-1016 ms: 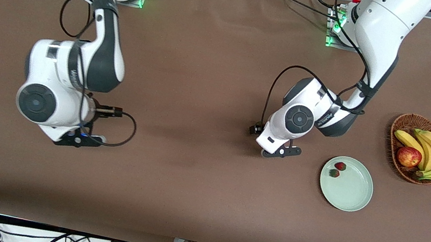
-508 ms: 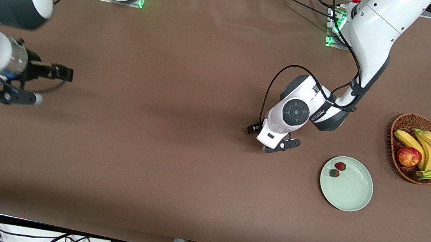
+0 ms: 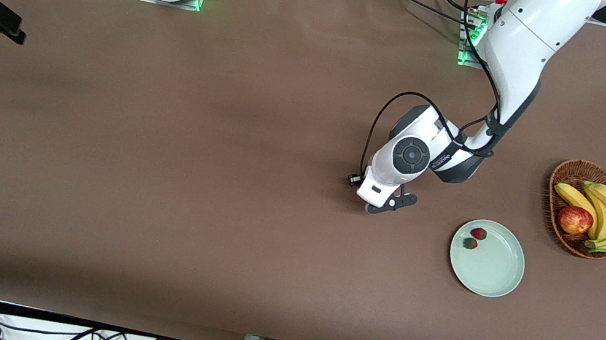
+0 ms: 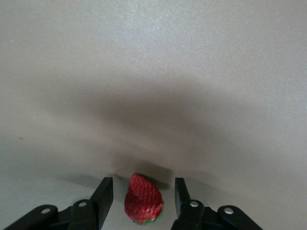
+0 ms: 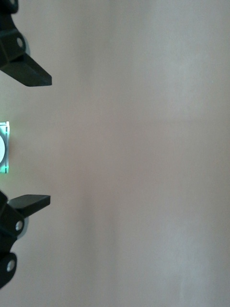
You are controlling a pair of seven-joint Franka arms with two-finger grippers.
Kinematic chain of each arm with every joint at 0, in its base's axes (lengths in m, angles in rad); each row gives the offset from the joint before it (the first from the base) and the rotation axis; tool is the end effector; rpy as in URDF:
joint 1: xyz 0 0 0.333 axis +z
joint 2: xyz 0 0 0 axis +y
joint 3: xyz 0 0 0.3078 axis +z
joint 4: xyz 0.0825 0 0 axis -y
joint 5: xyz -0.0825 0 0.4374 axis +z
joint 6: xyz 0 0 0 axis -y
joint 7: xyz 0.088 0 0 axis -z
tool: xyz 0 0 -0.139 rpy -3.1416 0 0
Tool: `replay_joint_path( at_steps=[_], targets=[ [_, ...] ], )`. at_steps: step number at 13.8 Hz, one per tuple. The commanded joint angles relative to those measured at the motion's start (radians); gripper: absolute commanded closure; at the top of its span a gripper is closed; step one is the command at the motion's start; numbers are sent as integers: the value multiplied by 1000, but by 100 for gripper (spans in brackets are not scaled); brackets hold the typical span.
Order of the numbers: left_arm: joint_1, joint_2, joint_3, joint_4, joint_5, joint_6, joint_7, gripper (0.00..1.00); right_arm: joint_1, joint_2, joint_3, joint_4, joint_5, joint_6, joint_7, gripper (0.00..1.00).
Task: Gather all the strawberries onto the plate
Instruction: 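Carry the strawberry onto the plate and open the left gripper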
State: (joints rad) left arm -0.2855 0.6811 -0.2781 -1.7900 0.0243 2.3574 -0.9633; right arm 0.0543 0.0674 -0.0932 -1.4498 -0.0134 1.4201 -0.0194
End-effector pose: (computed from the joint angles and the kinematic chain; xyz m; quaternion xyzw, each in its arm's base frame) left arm 0.5678 -0.3593 0.0969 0.9726 0.2141 -0.0870 0.0273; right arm 0.6090 -0.0240 0.5937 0.9987 -0.0105 -0.0486 0.0084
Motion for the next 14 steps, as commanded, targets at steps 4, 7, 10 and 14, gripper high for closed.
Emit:
replay_joint_path(
  at_steps=[4, 7, 10, 14],
  targets=[
    [-9, -8, 3, -19, -9, 31, -18, 56, -8, -11, 10, -29, -45, -43, -11, 0],
    [-21, -17, 3, -35, -9, 25, -48, 57, -11, -50, 36, -64, -45, -92, -4, 0],
    [-24, -17, 3, -37, -9, 25, -46, 76, -10, -55, 41, -95, -43, -92, -1, 0],
    [-12, -37, 5, -29, -7, 16, -35, 90, -10, -49, 46, -95, -42, -86, -5, 0]
  ],
)
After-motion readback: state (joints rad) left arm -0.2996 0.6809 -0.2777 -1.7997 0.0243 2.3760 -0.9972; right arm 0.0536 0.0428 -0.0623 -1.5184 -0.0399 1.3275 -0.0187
